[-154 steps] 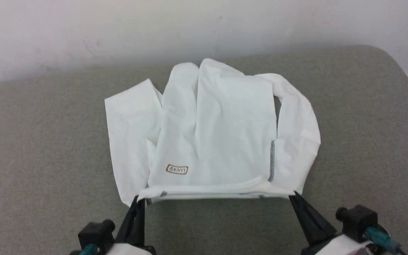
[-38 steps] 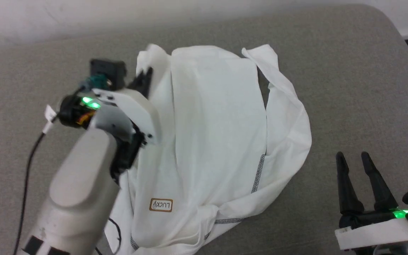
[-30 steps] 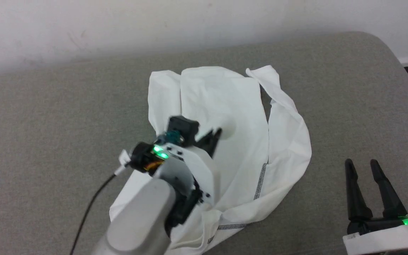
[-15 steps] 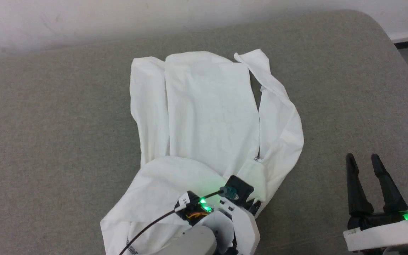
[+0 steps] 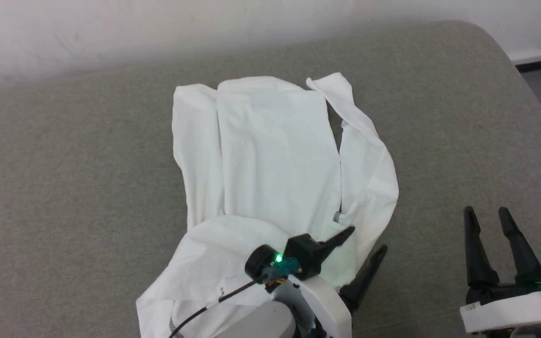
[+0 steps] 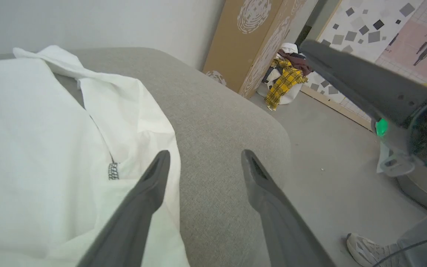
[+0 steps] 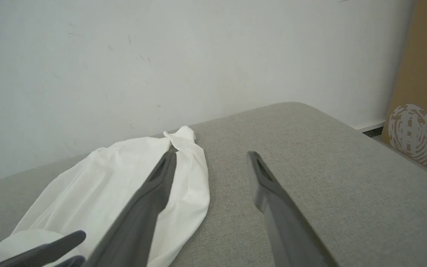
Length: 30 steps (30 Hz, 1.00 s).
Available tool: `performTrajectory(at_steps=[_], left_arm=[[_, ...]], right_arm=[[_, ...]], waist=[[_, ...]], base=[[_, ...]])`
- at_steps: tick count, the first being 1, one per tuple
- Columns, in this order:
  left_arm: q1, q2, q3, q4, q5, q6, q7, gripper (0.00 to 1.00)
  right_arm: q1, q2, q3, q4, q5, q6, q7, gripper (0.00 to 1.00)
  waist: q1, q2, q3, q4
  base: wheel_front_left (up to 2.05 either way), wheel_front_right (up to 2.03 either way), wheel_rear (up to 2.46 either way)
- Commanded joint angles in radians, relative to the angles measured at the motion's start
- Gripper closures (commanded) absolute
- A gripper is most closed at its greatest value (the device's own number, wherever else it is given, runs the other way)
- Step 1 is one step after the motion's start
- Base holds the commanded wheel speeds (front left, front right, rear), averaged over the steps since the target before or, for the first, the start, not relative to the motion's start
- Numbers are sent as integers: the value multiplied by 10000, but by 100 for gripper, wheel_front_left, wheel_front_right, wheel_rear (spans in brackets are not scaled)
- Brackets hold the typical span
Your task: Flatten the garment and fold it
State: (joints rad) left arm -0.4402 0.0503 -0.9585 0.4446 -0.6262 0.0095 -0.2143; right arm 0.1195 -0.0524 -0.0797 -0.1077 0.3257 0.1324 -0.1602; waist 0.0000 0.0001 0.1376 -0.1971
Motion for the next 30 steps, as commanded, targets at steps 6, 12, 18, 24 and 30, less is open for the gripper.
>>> performTrajectory(at_steps=[6, 12, 18, 24, 30], left_arm=[[345, 339, 2165, -2028, 752, 481, -467, 0], [1784, 751, 4976, -3568, 1824, 797, -472, 0], [2905, 850, 6968, -4002, 2376, 900, -473, 0], [3761, 728, 8742, -4304, 2811, 796, -474, 0], [3999, 545, 9745, -4392, 3130, 477, -474, 0]], right_arm=[[40, 22, -325, -200, -563, -17, 135, 0], [46, 22, -520, -252, -1063, -17, 233, 0], [-13, 22, -538, 75, -1092, -17, 235, 0], [-368, 22, -718, 598, -1043, -17, 483, 0], [-1936, -487, -923, 2103, -375, -17, 1360, 0]], waist=[[0, -1, -846, 585], [0, -1, -1089, 759], [0, -1, -1158, 971], [0, -1, -889, 1444], [0, -1, -150, 1756]], base=[[0, 0, 0], [0, 0, 0], [0, 0, 0], [0, 0, 0], [0, 0, 0]])
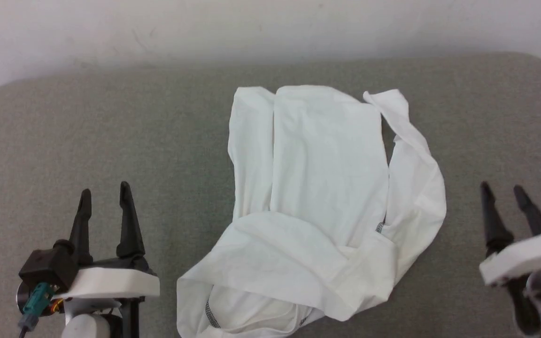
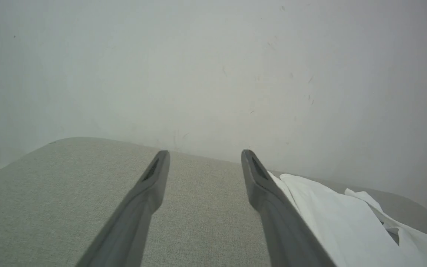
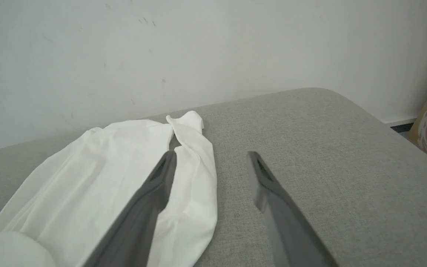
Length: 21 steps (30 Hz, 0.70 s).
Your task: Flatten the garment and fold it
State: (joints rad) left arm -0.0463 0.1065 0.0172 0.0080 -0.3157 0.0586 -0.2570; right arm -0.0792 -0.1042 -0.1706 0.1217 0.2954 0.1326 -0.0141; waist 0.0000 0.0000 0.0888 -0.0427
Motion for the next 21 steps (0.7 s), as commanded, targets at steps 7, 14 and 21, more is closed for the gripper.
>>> performTrajectory(at_steps=[7, 14, 21], left_arm=[[-376, -207, 211, -127, 380, -604, -47, 0], [-1112, -453, 41, -610, 511, -918, -47, 0], [-1677, -545, -270, -1061, 505, -1028, -47, 0]], right_arm=[[-3038, -1218, -90, 2412, 1382, -19, 1544, 0], [-6295, -2354, 517, 4623, 2203, -19, 3736, 0], [-8730, -3040, 1282, 5703, 2219, -19, 4926, 0]], waist=[[0, 0, 1611, 662], [0, 0, 3100, 1266], [0, 0, 4418, 1782]], base=[[0, 0, 0], [0, 0, 0], [0, 0, 0]])
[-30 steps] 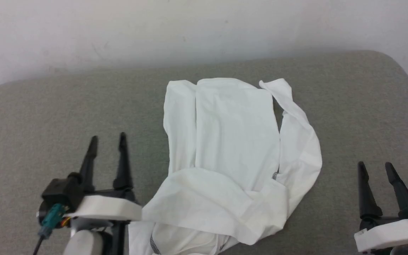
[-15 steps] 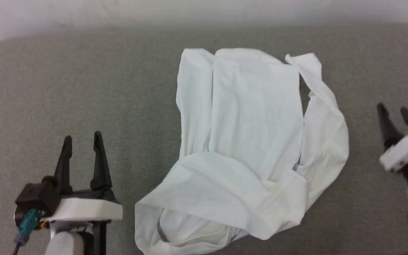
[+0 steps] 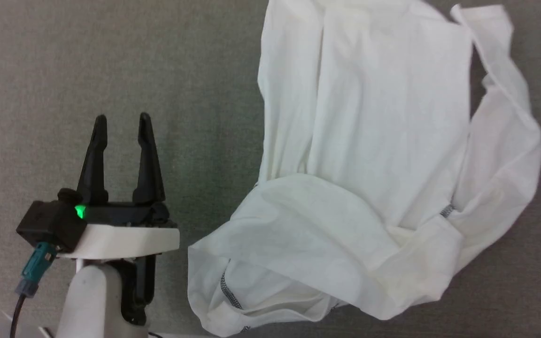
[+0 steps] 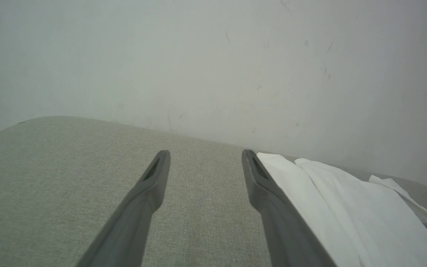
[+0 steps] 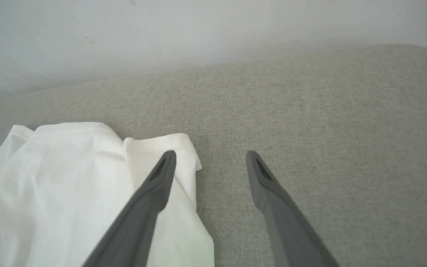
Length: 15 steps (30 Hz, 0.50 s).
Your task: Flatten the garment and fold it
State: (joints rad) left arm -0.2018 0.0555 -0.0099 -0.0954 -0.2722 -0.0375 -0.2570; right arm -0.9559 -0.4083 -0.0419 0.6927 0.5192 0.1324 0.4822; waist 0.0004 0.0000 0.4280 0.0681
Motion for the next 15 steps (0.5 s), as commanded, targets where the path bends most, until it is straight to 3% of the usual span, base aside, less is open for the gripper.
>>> performTrajectory(at_steps=[1, 9, 13, 14, 15], left_arm=[[-208, -40, -59, -99, 59, -84, -47, 0], [-745, -50, -570, -366, -206, 62, -47, 0], [-836, -51, -668, -322, -242, 145, -47, 0], [-841, -51, -681, -302, -249, 165, -47, 0], [-838, -51, -688, -278, -249, 184, -47, 0]], right_arm=[[-219, -44, 119, 143, -53, -17, 102, 0], [-1396, -268, 835, 1059, -299, -17, 484, 0], [-1373, -187, 1077, 1829, -152, -17, 1271, 0], [-1354, -154, 1086, 2032, -87, -17, 1559, 57], [-1333, -119, 1105, 2163, -41, -17, 1746, 100]], waist=[[-4, 0, 1193, 742], [-4, 0, 2149, 1100], [-4, 0, 2192, 1116], [-4, 0, 2162, 1104], [-4, 0, 2108, 1084]], base=[[0, 0, 0], [0, 0, 0], [0, 0, 0], [0, 0, 0], [0, 0, 0]])
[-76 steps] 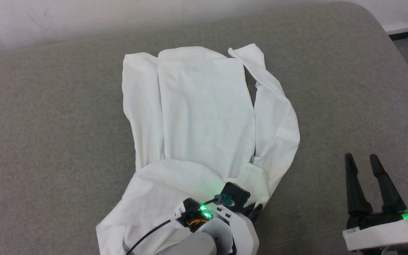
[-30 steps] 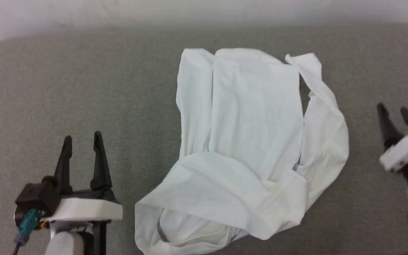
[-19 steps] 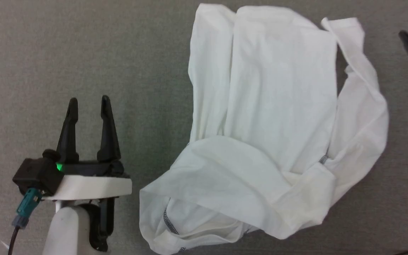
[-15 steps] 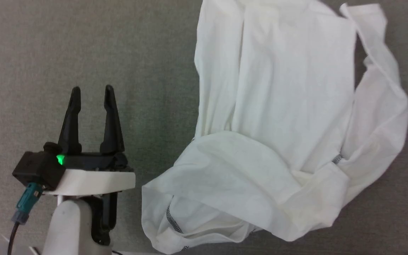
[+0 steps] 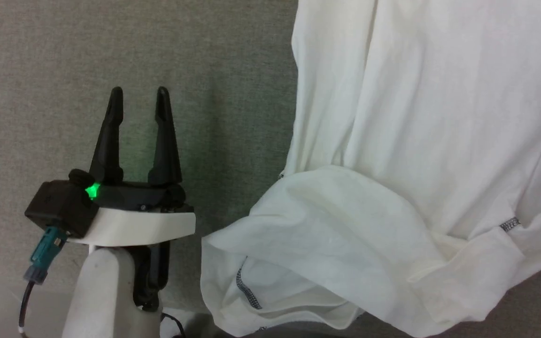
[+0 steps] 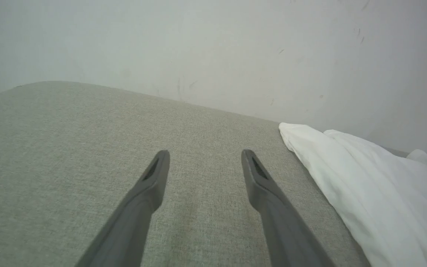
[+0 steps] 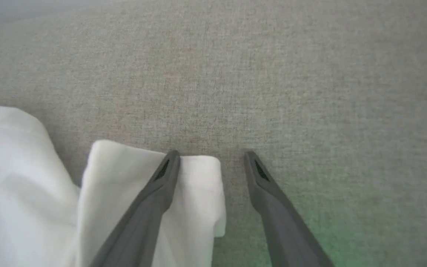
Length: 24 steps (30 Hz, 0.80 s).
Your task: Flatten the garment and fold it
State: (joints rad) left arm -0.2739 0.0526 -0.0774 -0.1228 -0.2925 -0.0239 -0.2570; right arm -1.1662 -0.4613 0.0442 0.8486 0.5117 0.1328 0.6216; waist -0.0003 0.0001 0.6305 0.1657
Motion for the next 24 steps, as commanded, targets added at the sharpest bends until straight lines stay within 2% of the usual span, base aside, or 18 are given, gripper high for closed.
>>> performTrajectory(at_steps=[1, 5, 15, 20, 24], left_arm=[[-108, -23, -14, 24, -39, 64, -47, 0], [-93, -23, -34, 136, -29, 101, -47, 0], [381, -23, 34, 623, 111, 50, -47, 0], [889, -23, 108, 907, 204, 112, -47, 0], [1282, -24, 141, 1106, 275, 135, -47, 0]], right_arm=[[791, 448, 258, 699, 81, -21, 490, 100], [756, 372, 333, 542, 62, -21, 46, 100], [1025, 220, 432, -566, -291, -21, -3339, 100], [1473, 449, 934, -1395, -498, -21, -4655, 100], [1999, 879, 1598, -2328, -544, -21, -5111, 100]], waist=[[3, -1, 22, 80], [3, -1, -296, -65], [3, -1, -2104, -852], [3, -1, -3240, -1399], [3, -1, -4070, -1752]], base=[[0, 0, 0], [0, 0, 0], [0, 0, 0], [0, 0, 0], [0, 0, 0]])
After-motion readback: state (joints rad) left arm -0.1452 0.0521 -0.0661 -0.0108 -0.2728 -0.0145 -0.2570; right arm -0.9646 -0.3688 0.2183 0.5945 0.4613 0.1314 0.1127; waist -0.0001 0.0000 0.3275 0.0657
